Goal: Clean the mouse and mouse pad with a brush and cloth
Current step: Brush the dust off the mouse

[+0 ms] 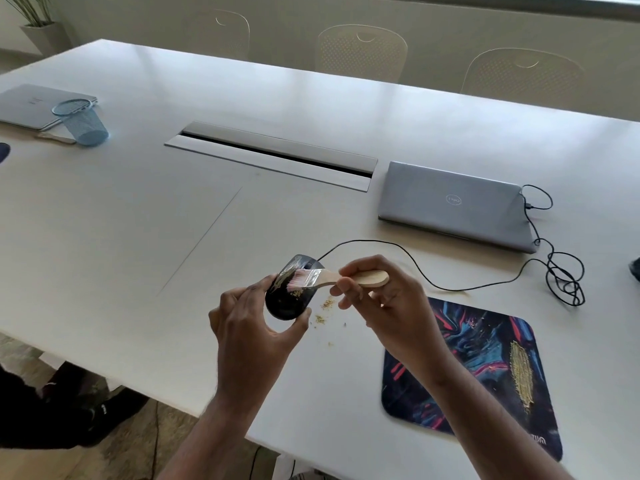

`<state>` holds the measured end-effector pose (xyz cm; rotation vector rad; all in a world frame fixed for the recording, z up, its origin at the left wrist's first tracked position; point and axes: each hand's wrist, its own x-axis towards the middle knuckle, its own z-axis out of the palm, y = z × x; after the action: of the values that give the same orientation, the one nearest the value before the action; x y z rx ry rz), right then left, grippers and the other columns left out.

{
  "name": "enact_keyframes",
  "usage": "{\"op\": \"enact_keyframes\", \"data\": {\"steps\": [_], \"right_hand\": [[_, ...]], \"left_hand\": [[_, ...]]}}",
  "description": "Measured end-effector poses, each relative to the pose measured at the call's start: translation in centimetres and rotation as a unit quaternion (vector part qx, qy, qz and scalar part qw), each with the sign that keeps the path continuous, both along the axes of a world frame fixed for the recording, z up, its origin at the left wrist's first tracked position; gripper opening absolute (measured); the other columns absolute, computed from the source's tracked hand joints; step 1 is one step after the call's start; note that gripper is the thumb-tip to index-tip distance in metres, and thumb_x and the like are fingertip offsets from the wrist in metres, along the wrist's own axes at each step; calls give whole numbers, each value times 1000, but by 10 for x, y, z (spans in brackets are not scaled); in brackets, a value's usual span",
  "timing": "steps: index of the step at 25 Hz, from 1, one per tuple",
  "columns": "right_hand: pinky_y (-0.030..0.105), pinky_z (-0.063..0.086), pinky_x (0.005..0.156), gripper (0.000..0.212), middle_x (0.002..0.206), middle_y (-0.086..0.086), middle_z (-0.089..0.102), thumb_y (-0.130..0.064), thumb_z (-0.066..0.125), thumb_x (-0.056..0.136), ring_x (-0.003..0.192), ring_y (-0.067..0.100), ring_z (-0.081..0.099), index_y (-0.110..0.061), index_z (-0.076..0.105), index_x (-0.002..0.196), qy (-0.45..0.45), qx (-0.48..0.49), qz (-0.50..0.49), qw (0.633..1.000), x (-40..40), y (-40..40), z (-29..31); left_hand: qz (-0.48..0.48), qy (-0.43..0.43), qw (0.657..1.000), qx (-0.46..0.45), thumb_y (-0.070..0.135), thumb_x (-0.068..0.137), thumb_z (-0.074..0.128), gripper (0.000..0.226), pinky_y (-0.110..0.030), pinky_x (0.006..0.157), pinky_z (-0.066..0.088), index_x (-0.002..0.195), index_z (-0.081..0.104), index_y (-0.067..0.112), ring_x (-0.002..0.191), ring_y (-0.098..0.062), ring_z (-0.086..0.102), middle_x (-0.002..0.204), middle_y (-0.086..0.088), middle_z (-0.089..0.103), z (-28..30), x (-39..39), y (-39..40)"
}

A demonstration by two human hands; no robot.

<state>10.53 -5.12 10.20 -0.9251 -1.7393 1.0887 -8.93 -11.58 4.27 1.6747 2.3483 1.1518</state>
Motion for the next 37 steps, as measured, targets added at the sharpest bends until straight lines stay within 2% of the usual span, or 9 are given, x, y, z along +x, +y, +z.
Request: {"op": "enact_keyframes", "data": {"steps": [2,5,9,14,20,25,30,34,37], "right_hand": [[22,51,53,10,86,-1,80,-24,71,99,77,17,79,-15,69,102,-9,4,-9,1000,7,3,-2],[35,57,54,13,82,-2,79,-29,70,97,74,16,78,-16,69,99,-22,23,-38,999,17,8,-2],[26,51,51,8,83,3,79,-23,70,100,71,19,77,-15,68,102,28,0,-30,999,17,5,3],[49,55,56,11,84,-1,79,-9,70,99,69,21,76,-18,69,105,-15,-1,39,999,6,-3,-4],[39,56,57,16,83,2,77,-5,68,99,70,24,77,-20,69,102,-4,-29,-14,999,11,8,-9],[60,60,66,16,83,2,76,-8,67,97,73,25,76,-24,69,99,-36,-19,-52,998,29,16,-20],[65,55,62,13,83,7,77,-11,65,98,69,31,76,-22,68,102,29,-38,9,999,23,5,-10],[58,55,60,16,86,4,77,-5,66,101,68,24,75,-20,68,105,-25,-37,57,997,16,1,-12],[42,56,59,15,85,3,78,-5,67,100,67,23,74,-20,67,103,-26,-36,33,998,15,4,-13]], "left_hand": [[0,3,1000,-2,61,73,76,71,-30,92,30,129,65,19,111,-14,50,111,9,69,-1,-1,0],[4,-1,1000,-4,57,74,84,69,-31,92,30,129,66,20,111,-13,49,110,10,69,-2,-2,0],[5,3,1000,-9,58,73,82,71,-31,91,31,129,66,19,111,-14,50,111,9,70,-3,-1,2],[8,6,1000,-12,48,66,92,74,-35,90,34,128,67,17,108,-16,51,109,6,71,-4,3,5],[3,-8,1000,-9,65,71,73,74,-37,91,36,129,66,20,110,-14,50,111,8,69,-1,2,5],[4,-8,1000,-4,61,72,76,72,-37,91,37,129,66,19,108,-13,49,108,8,68,-2,1,3],[3,-7,1000,-3,61,72,72,69,-34,91,33,127,67,19,107,-14,50,103,15,63,-2,5,5],[10,-8,1000,10,40,78,73,51,-34,92,32,124,68,20,105,-14,51,103,13,67,1,8,7],[9,-10,1000,3,48,78,70,53,-36,92,35,124,68,21,106,-13,51,107,11,70,2,8,7]]}}
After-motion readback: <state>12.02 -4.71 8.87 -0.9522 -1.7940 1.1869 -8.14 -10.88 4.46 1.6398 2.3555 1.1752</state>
